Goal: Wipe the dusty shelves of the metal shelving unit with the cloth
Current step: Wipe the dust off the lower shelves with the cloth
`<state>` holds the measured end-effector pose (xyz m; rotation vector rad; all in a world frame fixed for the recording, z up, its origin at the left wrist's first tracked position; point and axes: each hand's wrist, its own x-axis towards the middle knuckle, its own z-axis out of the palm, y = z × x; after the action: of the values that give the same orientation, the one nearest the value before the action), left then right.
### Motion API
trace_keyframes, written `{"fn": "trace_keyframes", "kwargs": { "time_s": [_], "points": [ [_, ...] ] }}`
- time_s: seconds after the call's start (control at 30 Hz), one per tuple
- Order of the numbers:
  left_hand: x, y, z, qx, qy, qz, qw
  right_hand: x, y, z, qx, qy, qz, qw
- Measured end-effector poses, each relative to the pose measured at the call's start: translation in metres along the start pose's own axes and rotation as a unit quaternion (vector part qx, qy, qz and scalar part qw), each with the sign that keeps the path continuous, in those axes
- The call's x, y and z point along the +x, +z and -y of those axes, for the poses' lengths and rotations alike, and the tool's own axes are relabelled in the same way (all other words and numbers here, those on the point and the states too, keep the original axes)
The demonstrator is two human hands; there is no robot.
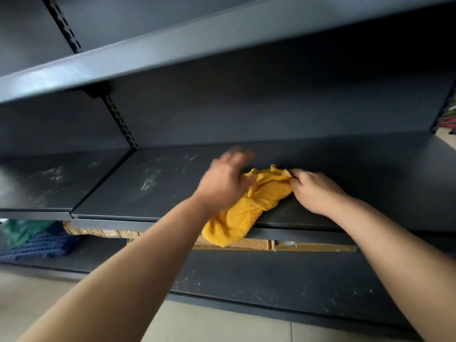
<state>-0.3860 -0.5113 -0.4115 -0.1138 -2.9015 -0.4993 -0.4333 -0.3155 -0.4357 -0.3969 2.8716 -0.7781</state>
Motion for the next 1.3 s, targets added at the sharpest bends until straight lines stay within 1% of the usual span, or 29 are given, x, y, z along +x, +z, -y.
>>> {"fn": "trace_keyframes", "kwargs": {
  "time_s": [0.03, 0.07, 0.1, 0.13, 0.23, 0.37, 0.47, 0.57, 0.7, 0.87, 1.07, 1.17, 1.3],
  "points": [
    [-0.007, 0.008, -0.005, 0.022, 0.052, 0.094, 0.994, 0.001, 0.001, 0.002, -0.01, 0.007, 0.001, 1.0],
    [-0.014, 0.018, -0.006, 0.052, 0.075, 0.174, 0.981, 0.001, 0.001, 0.004, -0.017, 0.013, -0.001, 1.0],
    [-0.02, 0.027, -0.005, 0.079, 0.078, 0.21, 0.971, 0.001, 0.002, 0.006, -0.021, 0.014, -0.007, 1.0],
    [-0.022, 0.032, -0.001, 0.088, 0.068, 0.206, 0.972, 0.0, 0.003, 0.009, -0.028, 0.01, -0.014, 0.999],
    [-0.016, 0.033, 0.016, 0.056, 0.013, 0.16, 0.985, -0.001, 0.008, 0.02, -0.058, -0.015, -0.019, 0.998],
    [-0.007, 0.027, 0.046, 0.044, -0.059, 0.137, 0.988, 0.003, 0.026, 0.046, -0.087, -0.065, 0.012, 0.994],
    [-0.005, 0.017, 0.079, 0.043, -0.121, 0.113, 0.985, 0.006, 0.039, 0.071, -0.079, -0.096, 0.042, 0.991],
    [-0.008, 0.006, 0.113, 0.053, -0.165, 0.09, 0.981, 0.01, 0.052, 0.095, -0.081, -0.126, 0.062, 0.987],
    [-0.014, -0.007, 0.156, 0.065, -0.207, 0.068, 0.974, 0.018, 0.071, 0.125, -0.086, -0.156, 0.09, 0.98],
    [-0.024, -0.022, 0.199, 0.08, -0.262, 0.034, 0.961, 0.031, 0.095, 0.157, -0.087, -0.19, 0.103, 0.972],
    [-0.036, -0.044, 0.258, 0.088, -0.333, 0.011, 0.939, 0.045, 0.107, 0.171, -0.119, -0.178, 0.104, 0.971],
    [-0.031, -0.051, 0.28, 0.092, -0.355, 0.016, 0.93, 0.054, 0.107, 0.17, -0.144, -0.182, 0.117, 0.966],
    [-0.008, -0.049, 0.29, 0.092, -0.37, 0.03, 0.924, 0.07, 0.099, 0.167, -0.134, -0.205, 0.137, 0.96]
  ]
}}
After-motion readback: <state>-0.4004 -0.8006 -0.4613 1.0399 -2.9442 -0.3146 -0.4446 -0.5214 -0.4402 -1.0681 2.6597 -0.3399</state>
